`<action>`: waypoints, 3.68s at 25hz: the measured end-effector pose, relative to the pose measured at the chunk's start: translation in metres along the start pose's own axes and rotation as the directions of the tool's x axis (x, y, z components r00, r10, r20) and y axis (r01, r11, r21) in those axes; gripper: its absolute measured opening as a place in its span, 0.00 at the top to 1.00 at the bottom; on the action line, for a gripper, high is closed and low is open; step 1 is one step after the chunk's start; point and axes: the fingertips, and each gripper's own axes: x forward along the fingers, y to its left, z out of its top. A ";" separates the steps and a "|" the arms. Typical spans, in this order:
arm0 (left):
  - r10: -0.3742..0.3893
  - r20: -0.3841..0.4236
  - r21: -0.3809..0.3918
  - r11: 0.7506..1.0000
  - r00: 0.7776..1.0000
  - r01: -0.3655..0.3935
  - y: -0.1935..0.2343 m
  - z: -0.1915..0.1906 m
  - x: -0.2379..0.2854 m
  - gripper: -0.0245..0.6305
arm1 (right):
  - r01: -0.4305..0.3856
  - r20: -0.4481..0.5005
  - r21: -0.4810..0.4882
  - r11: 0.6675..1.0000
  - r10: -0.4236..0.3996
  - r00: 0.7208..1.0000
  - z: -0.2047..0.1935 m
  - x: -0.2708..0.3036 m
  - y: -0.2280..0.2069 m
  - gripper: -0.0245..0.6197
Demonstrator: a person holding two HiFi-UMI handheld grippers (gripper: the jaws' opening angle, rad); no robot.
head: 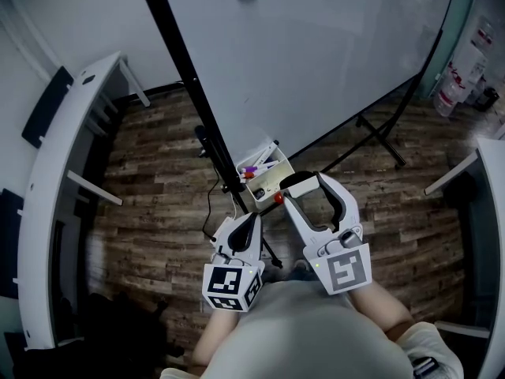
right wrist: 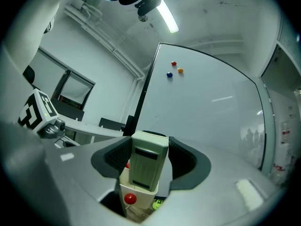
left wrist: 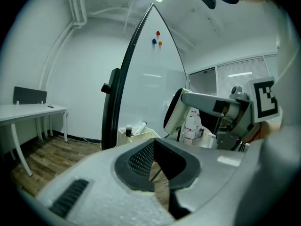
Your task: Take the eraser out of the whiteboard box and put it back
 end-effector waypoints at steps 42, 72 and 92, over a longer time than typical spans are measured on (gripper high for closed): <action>0.208 -0.012 -0.076 0.975 0.978 -0.208 0.038 -0.009 0.022 0.96 | -0.272 -0.185 0.018 0.962 0.270 0.945 -0.105 0.061 0.006 0.56; 0.188 -0.027 -0.076 0.979 0.982 -0.189 0.042 -0.012 0.027 0.96 | -0.280 -0.291 0.055 0.958 0.284 0.914 -0.150 0.066 0.016 0.55; 0.101 -0.041 -0.057 0.993 0.994 -0.104 0.031 -0.011 0.024 0.96 | -0.218 -0.242 0.048 0.975 0.223 0.944 -0.113 0.052 0.016 0.54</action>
